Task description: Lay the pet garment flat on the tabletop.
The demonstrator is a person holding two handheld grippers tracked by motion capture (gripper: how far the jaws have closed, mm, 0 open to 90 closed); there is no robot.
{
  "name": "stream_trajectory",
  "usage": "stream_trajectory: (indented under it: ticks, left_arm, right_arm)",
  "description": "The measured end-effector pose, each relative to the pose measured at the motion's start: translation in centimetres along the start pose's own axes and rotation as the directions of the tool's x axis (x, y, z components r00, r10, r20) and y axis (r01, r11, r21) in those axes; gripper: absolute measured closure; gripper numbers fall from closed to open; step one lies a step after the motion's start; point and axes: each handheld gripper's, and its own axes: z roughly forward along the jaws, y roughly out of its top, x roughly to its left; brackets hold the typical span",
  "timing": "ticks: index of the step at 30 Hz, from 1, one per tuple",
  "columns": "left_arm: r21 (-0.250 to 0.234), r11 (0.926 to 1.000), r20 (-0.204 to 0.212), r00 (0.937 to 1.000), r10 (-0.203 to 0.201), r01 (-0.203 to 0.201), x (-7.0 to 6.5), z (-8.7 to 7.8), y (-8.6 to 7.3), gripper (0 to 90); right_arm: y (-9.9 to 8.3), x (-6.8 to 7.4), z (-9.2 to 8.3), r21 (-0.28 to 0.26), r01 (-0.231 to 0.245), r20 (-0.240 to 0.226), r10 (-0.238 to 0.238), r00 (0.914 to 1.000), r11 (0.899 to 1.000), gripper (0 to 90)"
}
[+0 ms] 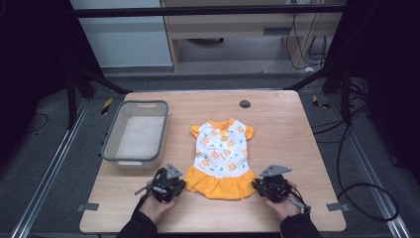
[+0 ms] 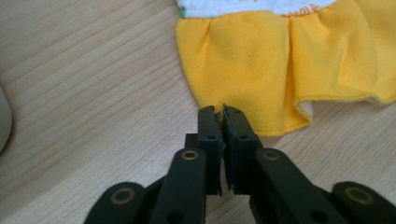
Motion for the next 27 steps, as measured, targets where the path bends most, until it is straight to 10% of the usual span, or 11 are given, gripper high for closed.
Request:
stream_trajectory:
  ticks: [19, 27]
  left_arm:
    - [0.035, 0.9987, 0.014, 0.9993, 0.036, -0.036, -0.9, -0.8, 0.0, 89.3]
    - [-0.069, 0.9975, 0.006, 0.9999, 0.015, -0.014, -0.2, -2.2, -0.4, 79.6]
  right_arm:
    - [-0.1, -1.3, -0.6, 0.014, -0.007, 0.045, 0.006, 0.9990, 1.000, 88.3]
    - [-0.2, -1.8, -1.3, -0.049, -0.048, 0.048, 0.051, 0.9976, 0.998, 75.6]
